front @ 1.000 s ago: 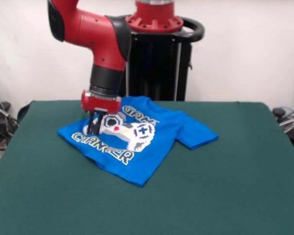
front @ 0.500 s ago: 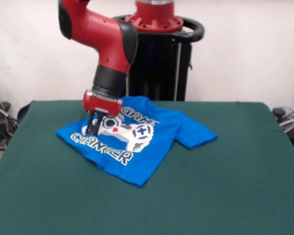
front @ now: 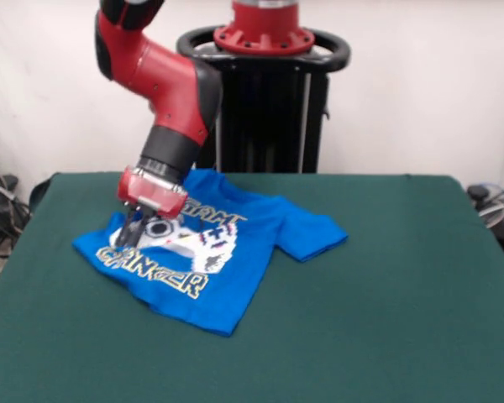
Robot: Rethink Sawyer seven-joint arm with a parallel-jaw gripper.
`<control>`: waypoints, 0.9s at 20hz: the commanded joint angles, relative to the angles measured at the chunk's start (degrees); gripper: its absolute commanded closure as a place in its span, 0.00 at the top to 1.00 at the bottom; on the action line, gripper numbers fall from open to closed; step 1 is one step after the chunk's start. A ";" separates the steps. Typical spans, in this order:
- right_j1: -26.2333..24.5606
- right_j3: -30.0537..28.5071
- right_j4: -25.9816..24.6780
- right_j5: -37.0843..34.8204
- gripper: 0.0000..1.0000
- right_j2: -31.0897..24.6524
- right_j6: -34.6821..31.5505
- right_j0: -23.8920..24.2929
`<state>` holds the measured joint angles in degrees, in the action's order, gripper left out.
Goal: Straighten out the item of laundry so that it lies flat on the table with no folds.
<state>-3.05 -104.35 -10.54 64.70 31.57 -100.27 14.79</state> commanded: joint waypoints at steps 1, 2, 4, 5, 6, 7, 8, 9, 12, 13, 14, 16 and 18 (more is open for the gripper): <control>-10.62 19.65 14.45 -4.42 0.00 -5.78 1.97 1.50; -10.64 19.79 14.37 -4.69 0.00 -5.62 1.88 1.34; -10.48 20.18 13.69 -6.01 0.00 -5.31 1.41 1.10; -10.52 20.34 13.60 -6.22 0.00 -5.10 1.21 0.95; -10.83 20.62 13.53 -6.18 0.00 -4.93 1.09 0.95; -10.81 20.83 13.25 -6.88 0.00 -4.88 0.83 0.94; -10.79 21.05 12.98 -7.57 0.00 -4.83 0.56 0.94; -10.65 21.11 12.63 -8.10 0.00 -4.70 0.39 0.83; -10.12 21.27 11.65 -10.22 0.00 -4.48 -0.09 0.53; -9.87 21.35 11.14 -11.36 0.00 -4.54 -0.41 0.55; -9.61 21.51 10.47 -12.72 0.00 -4.62 -0.69 0.57; -8.71 21.22 9.42 -15.20 0.00 -4.67 -1.19 0.39; -7.73 20.61 8.63 -17.21 0.00 -4.68 -1.60 0.10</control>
<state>-6.59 -96.83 -5.07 66.90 33.29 -100.27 14.73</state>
